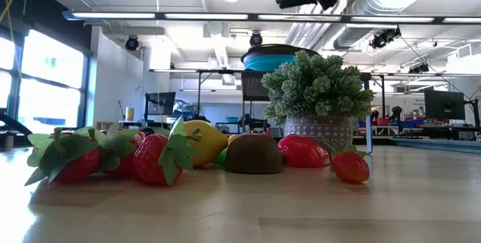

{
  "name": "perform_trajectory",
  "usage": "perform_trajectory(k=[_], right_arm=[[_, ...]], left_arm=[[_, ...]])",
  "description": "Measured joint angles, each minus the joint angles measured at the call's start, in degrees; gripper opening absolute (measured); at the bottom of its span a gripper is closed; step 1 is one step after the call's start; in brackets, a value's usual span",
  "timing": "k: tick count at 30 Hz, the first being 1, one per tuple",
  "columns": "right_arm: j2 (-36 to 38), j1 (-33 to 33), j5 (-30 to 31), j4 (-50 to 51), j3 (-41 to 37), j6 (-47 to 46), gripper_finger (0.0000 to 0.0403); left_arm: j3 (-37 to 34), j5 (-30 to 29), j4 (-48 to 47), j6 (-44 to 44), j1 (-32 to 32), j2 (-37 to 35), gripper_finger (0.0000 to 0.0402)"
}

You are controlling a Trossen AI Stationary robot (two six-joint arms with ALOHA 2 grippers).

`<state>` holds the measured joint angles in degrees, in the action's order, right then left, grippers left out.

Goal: Pick & Place Fruit
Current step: Put the red strawberry into the blue strainer bowl

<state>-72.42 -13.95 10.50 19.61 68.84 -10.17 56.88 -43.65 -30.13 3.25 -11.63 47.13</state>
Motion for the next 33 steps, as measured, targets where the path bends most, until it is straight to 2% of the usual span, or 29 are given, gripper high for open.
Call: perform_trajectory(k=[6,13,19,26,33], right_arm=[[0.00,4.14,0.62,-2.34,0.00,-0.84,0.0068],[-0.02,11.15,7.52,-3.14,0.00,-5.97,0.0048],[-0.02,17.75,11.91,-3.14,0.00,-6.59,0.0032],[-0.02,24.75,17.56,-3.12,0.00,-6.77,0.0019],[-0.04,31.33,17.90,-2.87,0.00,-11.85,0.0016]], left_arm=[[0.00,3.48,0.02,0.00,0.01,0.00,0.0000],[0.00,7.14,0.01,0.02,0.00,-0.02,0.0000],[0.00,8.83,0.02,0.16,-0.01,-0.02,0.0000],[0.00,13.26,0.02,6.38,-0.01,-0.02,0.0000],[0.00,16.31,0.02,13.32,-0.01,0.66,0.0000]])
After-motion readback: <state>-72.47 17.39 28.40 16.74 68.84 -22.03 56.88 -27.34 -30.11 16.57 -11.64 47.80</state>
